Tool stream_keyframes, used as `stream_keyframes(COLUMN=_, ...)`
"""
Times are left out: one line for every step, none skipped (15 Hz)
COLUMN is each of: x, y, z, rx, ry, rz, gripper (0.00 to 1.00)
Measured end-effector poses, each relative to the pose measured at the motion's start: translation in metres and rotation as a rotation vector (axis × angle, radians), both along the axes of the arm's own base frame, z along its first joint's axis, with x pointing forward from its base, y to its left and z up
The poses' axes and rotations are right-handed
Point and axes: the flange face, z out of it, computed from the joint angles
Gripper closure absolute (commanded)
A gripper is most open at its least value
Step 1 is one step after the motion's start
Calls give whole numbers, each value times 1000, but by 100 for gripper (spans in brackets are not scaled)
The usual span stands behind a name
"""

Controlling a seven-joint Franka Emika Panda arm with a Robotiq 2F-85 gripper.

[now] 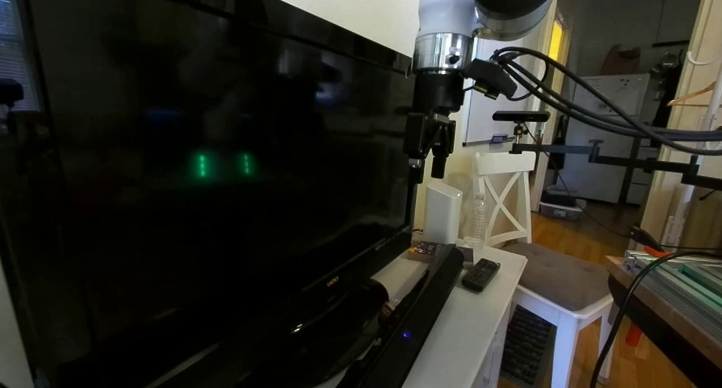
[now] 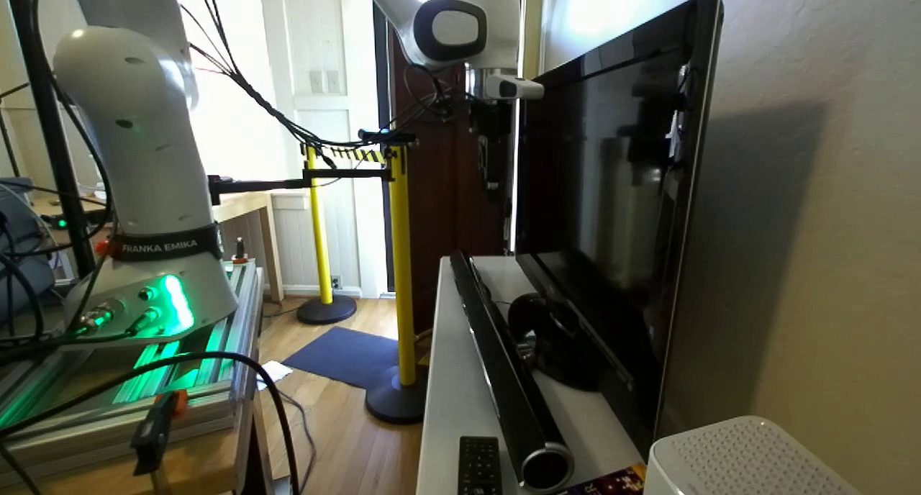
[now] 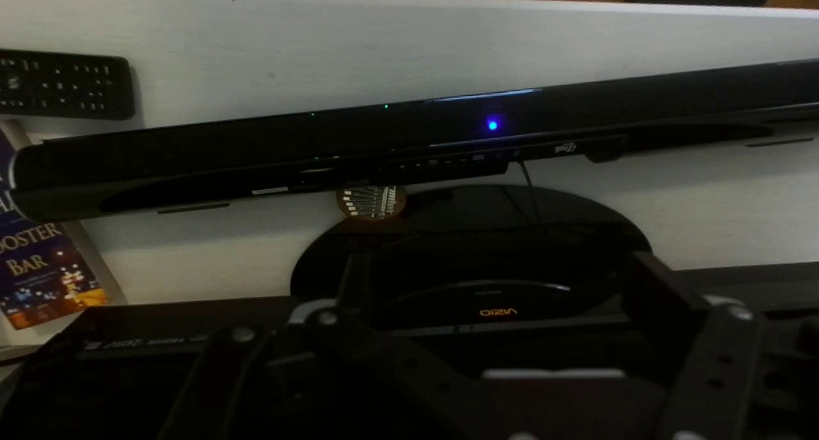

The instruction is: Press the button on the decoder

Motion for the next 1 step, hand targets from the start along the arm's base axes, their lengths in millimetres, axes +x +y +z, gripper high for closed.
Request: stream_keyframes(x=-2, y=0, z=-2, rx=0, ry=6, rz=1, gripper=0)
